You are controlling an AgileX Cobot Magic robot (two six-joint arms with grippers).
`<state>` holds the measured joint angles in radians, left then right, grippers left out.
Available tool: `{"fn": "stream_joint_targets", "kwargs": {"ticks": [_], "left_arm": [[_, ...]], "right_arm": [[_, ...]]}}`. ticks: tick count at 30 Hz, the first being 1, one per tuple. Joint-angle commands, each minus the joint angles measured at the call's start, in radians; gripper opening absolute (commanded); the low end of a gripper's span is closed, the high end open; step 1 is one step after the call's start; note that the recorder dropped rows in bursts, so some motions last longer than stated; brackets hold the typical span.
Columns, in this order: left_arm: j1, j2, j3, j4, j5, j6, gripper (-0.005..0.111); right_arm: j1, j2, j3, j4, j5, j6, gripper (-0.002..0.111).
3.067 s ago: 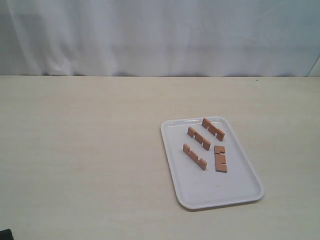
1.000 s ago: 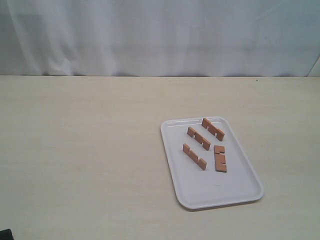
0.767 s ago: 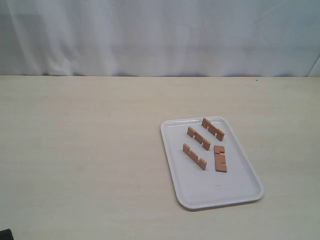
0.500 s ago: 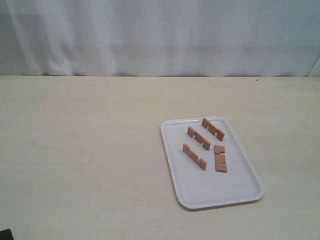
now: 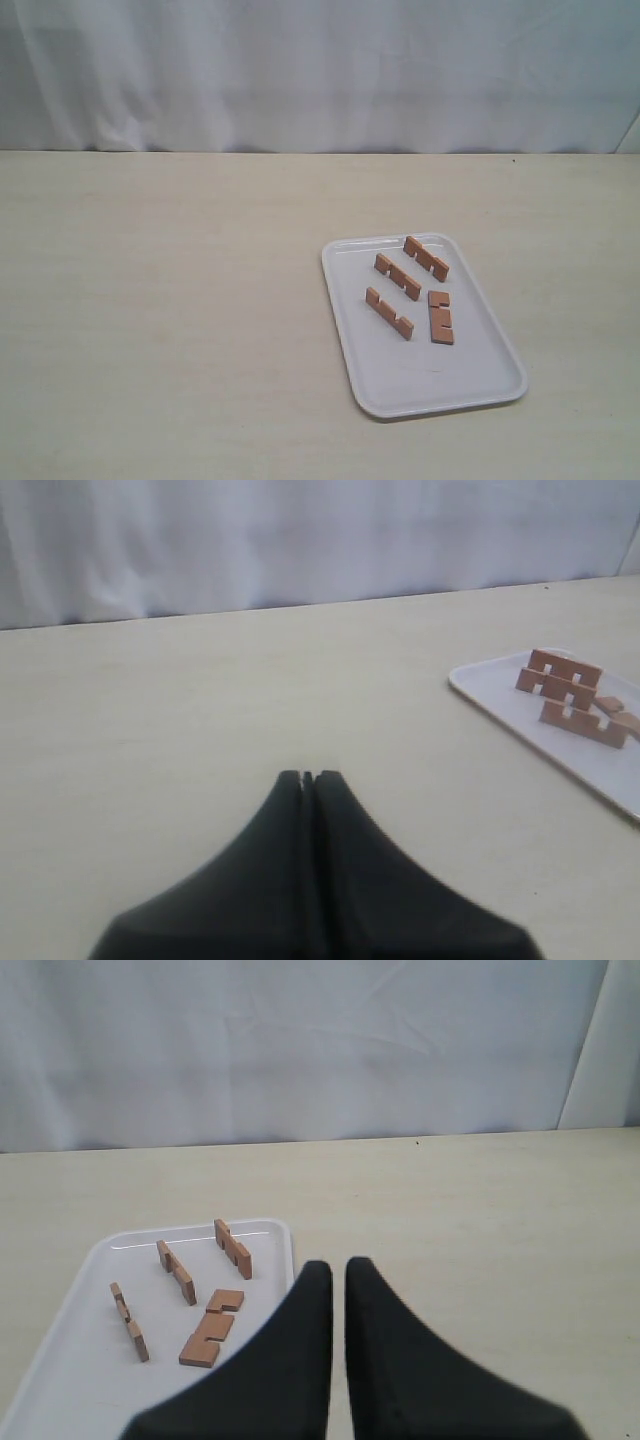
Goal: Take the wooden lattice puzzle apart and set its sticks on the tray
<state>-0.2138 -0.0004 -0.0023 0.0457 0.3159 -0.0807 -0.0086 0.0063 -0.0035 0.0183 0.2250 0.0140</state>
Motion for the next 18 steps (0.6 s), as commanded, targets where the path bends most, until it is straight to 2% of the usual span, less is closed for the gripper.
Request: {"fn": "stream_joint_targets", "kwargs": {"ticks": [1, 15, 18], "left_arm": [[0.021, 0.0, 0.002, -0.006, -0.007, -0.003, 0.0], [0.021, 0.0, 0.002, -0.005, -0.007, -0.003, 0.0], [0.021, 0.0, 0.002, -0.005, -0.072, -0.003, 0.0]], "right_arm": [[-0.005, -0.006, 0.003, 0.001, 0.004, 0.002, 0.004], [-0.005, -0.006, 0.003, 0.001, 0.004, 0.002, 0.004], [-0.005, -0.006, 0.003, 0.001, 0.004, 0.002, 0.004]]}}
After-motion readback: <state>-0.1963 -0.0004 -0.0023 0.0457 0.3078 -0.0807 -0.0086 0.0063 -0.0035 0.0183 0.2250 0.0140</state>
